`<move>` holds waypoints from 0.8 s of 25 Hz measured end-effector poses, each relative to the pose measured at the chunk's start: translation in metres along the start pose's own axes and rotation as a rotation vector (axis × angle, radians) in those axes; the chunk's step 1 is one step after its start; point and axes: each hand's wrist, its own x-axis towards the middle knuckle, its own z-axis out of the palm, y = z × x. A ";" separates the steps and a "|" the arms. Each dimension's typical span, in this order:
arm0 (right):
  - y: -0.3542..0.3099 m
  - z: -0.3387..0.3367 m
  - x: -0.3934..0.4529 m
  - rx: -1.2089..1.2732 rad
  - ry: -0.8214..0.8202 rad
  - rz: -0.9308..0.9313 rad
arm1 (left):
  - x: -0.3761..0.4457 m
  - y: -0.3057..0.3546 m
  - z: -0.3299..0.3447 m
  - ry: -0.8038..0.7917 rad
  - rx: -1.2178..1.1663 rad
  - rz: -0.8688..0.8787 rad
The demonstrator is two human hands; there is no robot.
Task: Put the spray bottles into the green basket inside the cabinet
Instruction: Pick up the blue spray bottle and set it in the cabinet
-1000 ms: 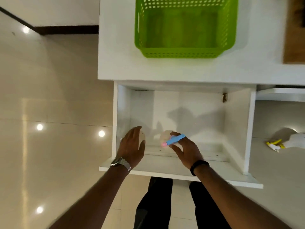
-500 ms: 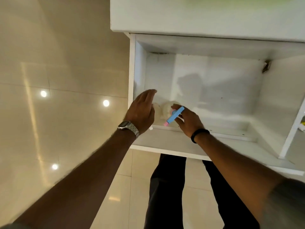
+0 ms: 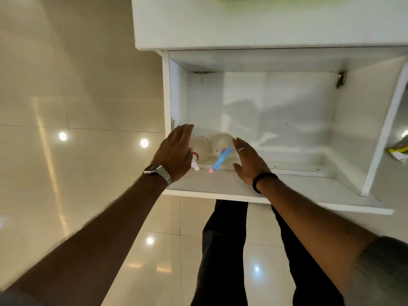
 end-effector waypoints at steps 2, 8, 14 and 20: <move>0.007 -0.017 -0.018 -0.128 0.013 -0.004 | -0.004 0.004 -0.005 -0.034 0.067 -0.001; 0.051 -0.093 -0.080 -0.514 0.152 -0.057 | 0.010 0.087 -0.017 0.052 0.265 0.123; 0.133 -0.146 -0.120 -0.585 0.261 -0.045 | 0.049 0.226 0.010 0.135 0.138 0.086; 0.250 -0.186 -0.177 -0.374 0.397 0.085 | 0.077 0.366 0.052 0.133 0.152 0.243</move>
